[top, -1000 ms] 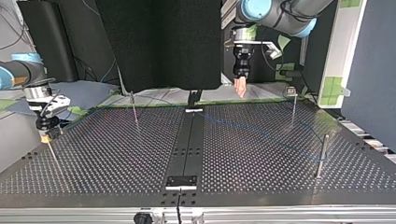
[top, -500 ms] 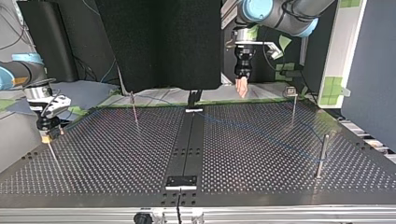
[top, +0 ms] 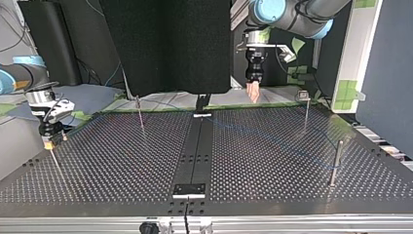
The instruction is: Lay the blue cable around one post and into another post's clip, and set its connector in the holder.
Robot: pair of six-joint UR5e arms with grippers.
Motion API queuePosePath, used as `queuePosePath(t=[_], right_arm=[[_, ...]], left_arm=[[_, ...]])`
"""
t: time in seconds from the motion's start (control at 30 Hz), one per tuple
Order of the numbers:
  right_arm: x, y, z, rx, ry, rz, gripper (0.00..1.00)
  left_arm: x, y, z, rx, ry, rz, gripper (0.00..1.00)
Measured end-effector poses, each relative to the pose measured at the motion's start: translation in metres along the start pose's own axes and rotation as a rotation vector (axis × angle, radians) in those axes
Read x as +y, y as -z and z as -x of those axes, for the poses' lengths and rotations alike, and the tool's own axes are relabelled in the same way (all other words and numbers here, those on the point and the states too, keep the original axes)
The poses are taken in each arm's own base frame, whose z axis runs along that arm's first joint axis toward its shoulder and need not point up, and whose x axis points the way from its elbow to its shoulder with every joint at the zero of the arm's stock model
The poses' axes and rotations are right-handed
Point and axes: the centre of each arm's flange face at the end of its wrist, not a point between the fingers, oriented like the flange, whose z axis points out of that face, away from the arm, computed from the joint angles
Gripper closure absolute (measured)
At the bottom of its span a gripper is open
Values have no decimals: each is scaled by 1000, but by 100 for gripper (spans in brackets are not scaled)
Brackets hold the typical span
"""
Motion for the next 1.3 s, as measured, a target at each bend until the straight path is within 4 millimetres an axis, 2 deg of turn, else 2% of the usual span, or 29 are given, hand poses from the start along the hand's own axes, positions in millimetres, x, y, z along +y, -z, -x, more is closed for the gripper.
queuePosePath(t=[1.3], right_arm=[[-7,0,2,-12,-2,-28,0]], left_arm=[[4,-1,-2,6,0,5,13]])
